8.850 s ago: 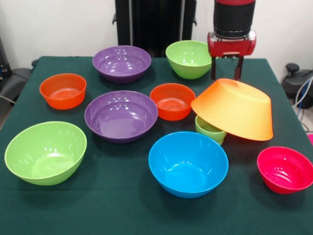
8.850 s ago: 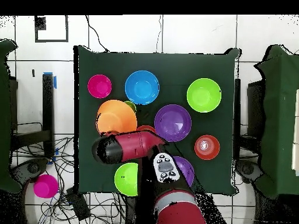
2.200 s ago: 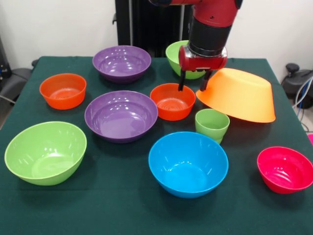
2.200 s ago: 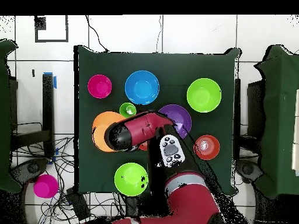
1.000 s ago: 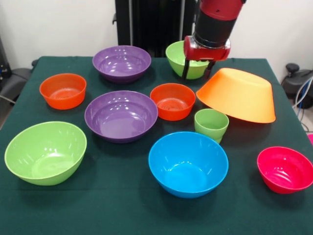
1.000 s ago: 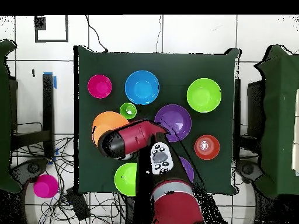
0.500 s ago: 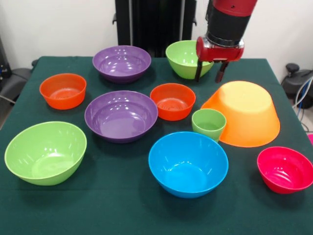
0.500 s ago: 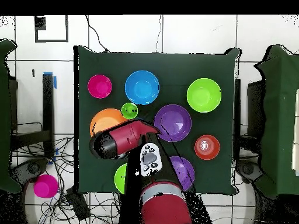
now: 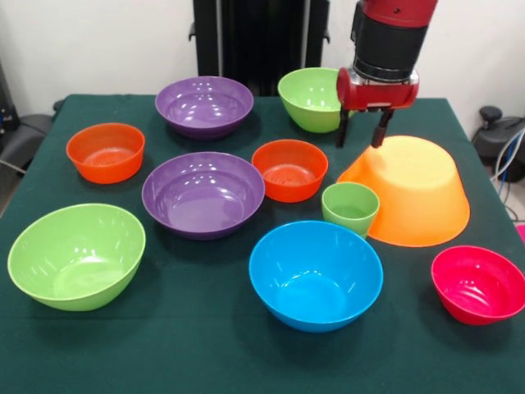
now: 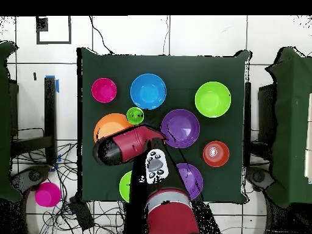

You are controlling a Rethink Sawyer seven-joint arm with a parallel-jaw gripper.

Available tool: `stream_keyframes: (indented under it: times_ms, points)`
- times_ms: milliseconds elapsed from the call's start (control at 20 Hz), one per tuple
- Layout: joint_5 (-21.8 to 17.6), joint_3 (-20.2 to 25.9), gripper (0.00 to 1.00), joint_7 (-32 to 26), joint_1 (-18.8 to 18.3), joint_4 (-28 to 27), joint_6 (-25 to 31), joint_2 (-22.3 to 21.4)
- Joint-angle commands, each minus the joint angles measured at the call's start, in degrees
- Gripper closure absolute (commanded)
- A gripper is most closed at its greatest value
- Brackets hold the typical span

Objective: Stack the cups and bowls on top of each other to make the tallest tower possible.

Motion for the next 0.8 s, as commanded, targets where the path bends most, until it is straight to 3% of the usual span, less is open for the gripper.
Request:
stream_keyframes:
  times_ms: [50, 500, 800]
  points:
    - [1.1, 5.6, 0.0, 2.1, -2.0, -1.7, -3.8, 2.8]
    - [-1.0, 9.7, 0.0, -2.0, -6.0, -1.0, -6.7, 5.4]
    - [-5.4, 1.4, 0.0, 6.2, 0.8, 7.4, -15.6, 3.4]
